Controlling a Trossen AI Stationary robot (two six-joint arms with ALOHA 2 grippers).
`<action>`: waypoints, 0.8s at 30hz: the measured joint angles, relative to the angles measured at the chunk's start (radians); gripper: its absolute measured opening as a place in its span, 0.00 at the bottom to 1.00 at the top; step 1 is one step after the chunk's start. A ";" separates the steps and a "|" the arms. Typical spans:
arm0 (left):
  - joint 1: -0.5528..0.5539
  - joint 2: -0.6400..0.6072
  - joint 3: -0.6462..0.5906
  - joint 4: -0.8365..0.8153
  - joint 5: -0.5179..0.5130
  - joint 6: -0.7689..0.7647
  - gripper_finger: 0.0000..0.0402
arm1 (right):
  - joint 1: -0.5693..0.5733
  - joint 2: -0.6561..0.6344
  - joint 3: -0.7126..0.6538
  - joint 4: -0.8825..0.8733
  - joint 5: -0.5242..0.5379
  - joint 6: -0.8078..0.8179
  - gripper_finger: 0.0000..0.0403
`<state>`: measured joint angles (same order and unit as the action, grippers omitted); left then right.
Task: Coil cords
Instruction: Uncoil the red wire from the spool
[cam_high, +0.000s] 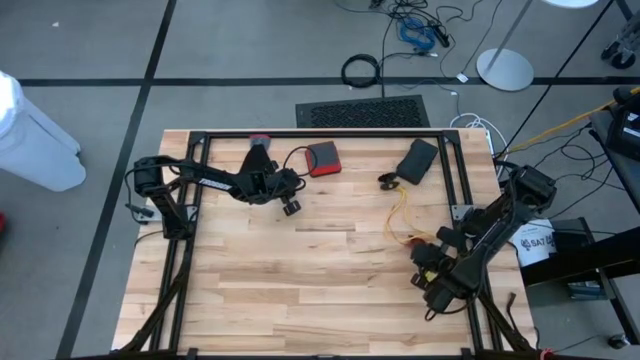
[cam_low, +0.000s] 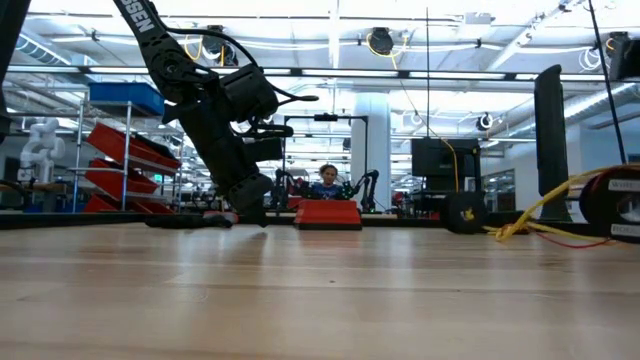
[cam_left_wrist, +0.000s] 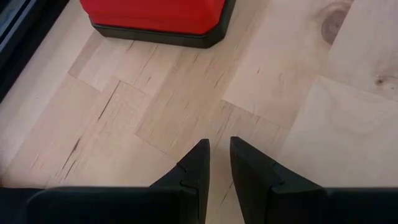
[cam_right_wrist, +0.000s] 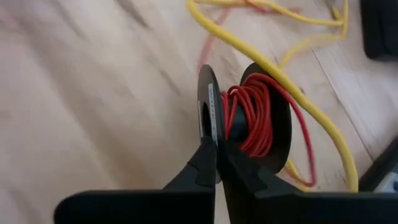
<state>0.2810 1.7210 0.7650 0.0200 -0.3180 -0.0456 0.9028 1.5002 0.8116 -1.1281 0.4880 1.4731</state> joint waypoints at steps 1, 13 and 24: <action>0.000 0.000 0.000 0.000 0.000 0.000 0.18 | 0.005 0.000 0.016 0.001 0.006 -0.014 0.00; 0.000 0.000 0.000 0.000 0.000 0.000 0.18 | 0.007 -0.008 0.161 0.253 0.064 -0.379 0.00; 0.000 0.000 0.000 0.000 0.000 0.000 0.18 | -0.053 -0.008 0.166 0.264 0.118 -0.552 0.00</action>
<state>0.2807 1.7210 0.7650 0.0199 -0.3180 -0.0457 0.8499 1.4921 0.9775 -0.8646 0.6056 0.9209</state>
